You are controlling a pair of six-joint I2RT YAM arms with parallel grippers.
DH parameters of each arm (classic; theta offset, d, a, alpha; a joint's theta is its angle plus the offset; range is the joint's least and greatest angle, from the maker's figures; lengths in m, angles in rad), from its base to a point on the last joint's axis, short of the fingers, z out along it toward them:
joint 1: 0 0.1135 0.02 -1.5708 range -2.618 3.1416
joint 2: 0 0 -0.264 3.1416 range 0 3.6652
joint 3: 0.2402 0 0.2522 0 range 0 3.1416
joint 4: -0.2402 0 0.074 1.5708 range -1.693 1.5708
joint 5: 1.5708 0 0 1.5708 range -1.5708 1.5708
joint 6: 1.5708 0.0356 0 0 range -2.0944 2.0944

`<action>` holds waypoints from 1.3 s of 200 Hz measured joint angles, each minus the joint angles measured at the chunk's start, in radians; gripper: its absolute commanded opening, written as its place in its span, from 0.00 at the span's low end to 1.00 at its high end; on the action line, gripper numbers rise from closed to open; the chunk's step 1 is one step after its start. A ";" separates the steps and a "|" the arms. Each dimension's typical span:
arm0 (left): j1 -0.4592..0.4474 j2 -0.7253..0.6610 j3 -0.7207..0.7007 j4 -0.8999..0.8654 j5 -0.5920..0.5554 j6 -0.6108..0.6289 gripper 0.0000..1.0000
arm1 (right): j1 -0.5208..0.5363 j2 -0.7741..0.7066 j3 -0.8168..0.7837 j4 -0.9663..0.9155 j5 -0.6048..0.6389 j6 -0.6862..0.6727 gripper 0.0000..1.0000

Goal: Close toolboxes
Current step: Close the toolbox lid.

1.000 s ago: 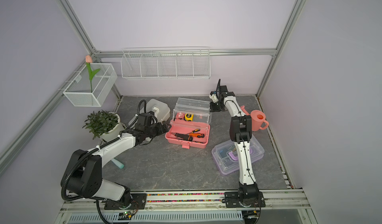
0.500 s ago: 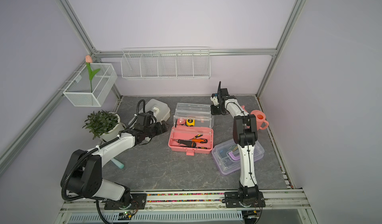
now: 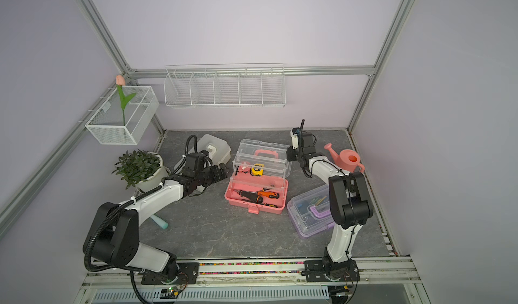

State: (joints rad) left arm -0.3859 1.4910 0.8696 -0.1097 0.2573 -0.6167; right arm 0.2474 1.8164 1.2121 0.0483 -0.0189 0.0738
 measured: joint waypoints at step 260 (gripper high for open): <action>0.010 -0.197 -0.116 -0.039 -0.020 -0.026 0.90 | 0.583 -0.116 -0.648 1.349 0.750 -0.773 0.07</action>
State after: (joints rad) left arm -0.3763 1.2942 0.7536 -0.1486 0.2371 -0.6422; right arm 0.8299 1.7004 0.5640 1.3975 0.7307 -0.6991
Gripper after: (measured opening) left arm 0.904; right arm 0.093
